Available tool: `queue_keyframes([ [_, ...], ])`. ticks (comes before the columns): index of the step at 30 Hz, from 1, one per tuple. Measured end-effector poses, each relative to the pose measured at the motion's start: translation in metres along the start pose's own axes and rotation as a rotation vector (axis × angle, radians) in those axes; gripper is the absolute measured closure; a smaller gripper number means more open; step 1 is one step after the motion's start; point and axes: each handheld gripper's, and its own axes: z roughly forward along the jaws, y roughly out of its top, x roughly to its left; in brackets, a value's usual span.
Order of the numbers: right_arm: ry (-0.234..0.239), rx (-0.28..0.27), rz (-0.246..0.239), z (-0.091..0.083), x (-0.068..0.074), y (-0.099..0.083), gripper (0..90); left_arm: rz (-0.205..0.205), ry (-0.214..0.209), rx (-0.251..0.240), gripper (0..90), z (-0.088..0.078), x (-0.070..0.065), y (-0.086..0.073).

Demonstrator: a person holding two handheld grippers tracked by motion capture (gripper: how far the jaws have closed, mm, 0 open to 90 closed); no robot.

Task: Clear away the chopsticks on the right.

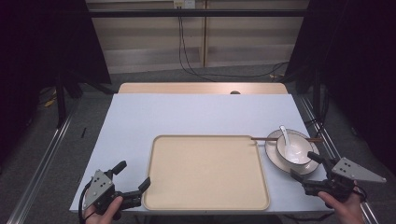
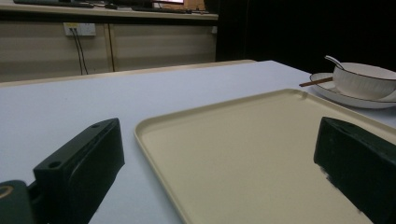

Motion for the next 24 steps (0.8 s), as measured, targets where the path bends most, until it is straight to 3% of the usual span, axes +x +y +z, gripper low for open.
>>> queue_keyframes([
  [4,0.025,0.013,0.0,0.001,-0.001,0.001,10.5,0.013,0.02,0.014,1.7,-0.001,0.001,0.0],
  [13,0.01,0.045,-0.014,-0.004,-0.009,0.005,9.8,0.019,0.03,0.026,2.0,-0.001,0.002,-0.001],
  [14,0.006,0.027,-0.015,-0.009,-0.015,0.007,11.1,0.035,0.039,0.034,2.0,-0.002,0.004,-0.001],
  [16,0.007,0.027,-0.02,-0.011,-0.019,0.008,11.8,0.029,0.041,0.034,2.0,-0.001,0.003,-0.001],
  [18,0.051,0.059,0.001,-0.017,-0.034,0.009,12.4,0.036,0.046,0.04,2.0,-0.001,0.003,-0.001],
  [20,0.052,0.067,0.001,-0.018,-0.038,0.01,13.8,0.037,0.047,0.041,2.1,-0.001,0.003,-0.001],
  [21,0.075,0.091,-0.027,-0.024,-0.05,0.013,22.2,0.038,0.047,0.043,2.0,-0.001,0.003,-0.001],
  [24,0.078,0.119,-0.057,-0.028,-0.065,0.021,28.1,0.044,0.046,0.046,2.0,0.0,0.004,-0.001],
])
